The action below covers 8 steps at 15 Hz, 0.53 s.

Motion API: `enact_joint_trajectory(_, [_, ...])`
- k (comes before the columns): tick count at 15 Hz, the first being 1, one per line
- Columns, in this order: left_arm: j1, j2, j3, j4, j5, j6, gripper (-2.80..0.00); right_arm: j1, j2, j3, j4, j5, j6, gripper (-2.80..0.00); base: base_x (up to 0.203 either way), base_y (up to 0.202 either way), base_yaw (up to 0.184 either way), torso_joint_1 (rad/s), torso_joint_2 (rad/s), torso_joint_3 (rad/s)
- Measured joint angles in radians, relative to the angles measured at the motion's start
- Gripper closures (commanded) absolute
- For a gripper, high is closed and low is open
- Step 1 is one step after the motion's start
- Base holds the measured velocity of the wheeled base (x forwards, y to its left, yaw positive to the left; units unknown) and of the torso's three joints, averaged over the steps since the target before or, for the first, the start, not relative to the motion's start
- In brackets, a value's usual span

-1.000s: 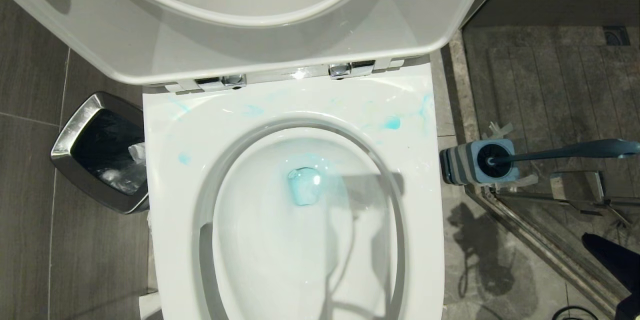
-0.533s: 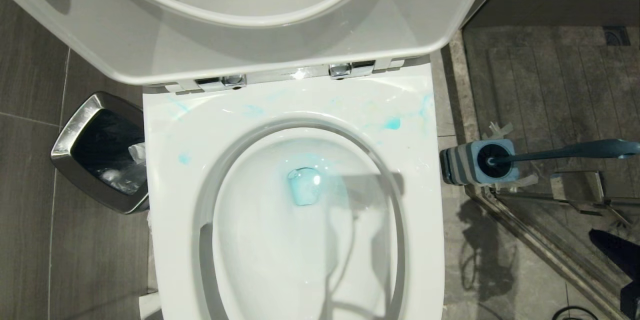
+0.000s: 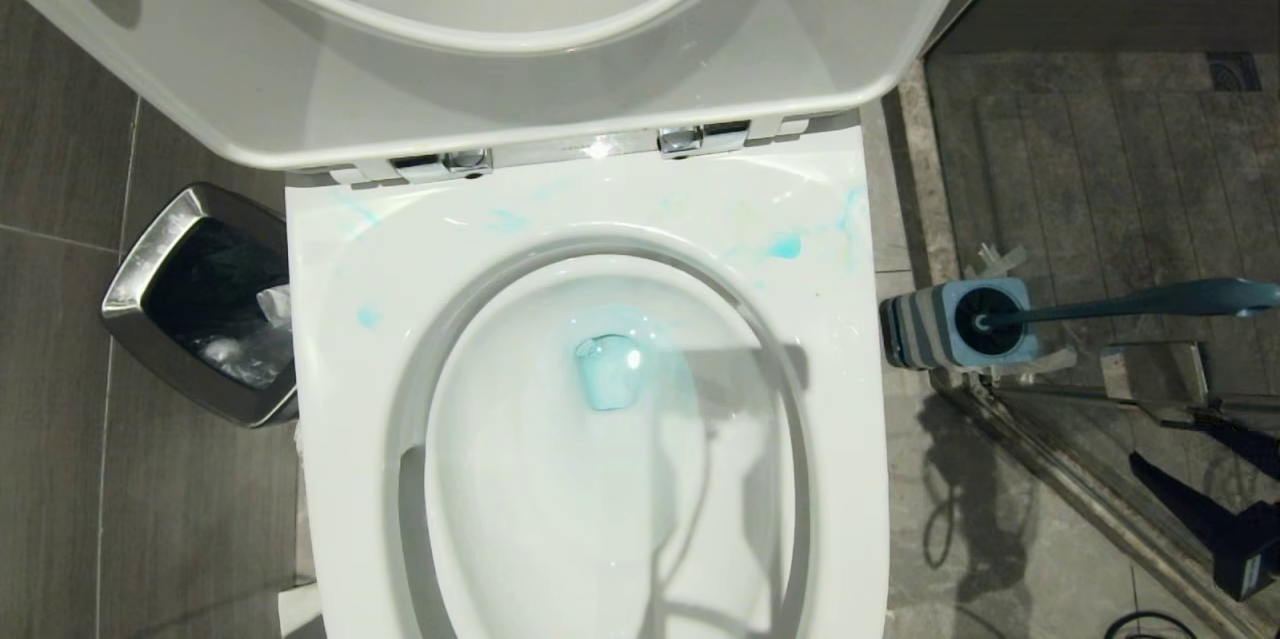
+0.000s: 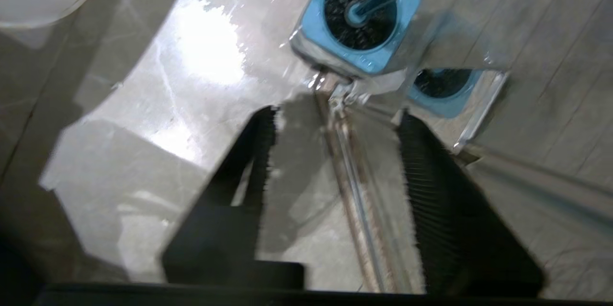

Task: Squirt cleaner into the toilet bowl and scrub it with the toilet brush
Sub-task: Scrub the toilet bowl

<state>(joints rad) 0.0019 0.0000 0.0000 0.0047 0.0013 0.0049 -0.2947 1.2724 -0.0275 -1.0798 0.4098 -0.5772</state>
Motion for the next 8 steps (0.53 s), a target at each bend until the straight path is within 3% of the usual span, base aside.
enact_joint_trajectory(5, [0.000, 0.000, 0.000, 0.000, 0.000, 0.000, 0.00, 0.000, 0.051, 0.018, -0.091, -0.040, -0.039, -2.80, 0.000, 0.000, 0.000, 0.000, 0.00, 0.000])
enact_joint_trajectory(8, [0.000, 0.000, 0.000, 0.000, 0.000, 0.000, 0.00, 0.052, 0.093, 0.015, -0.094, -0.242, -0.073, -2.80, 0.000, 0.000, 0.000, 0.000, 0.00, 0.000])
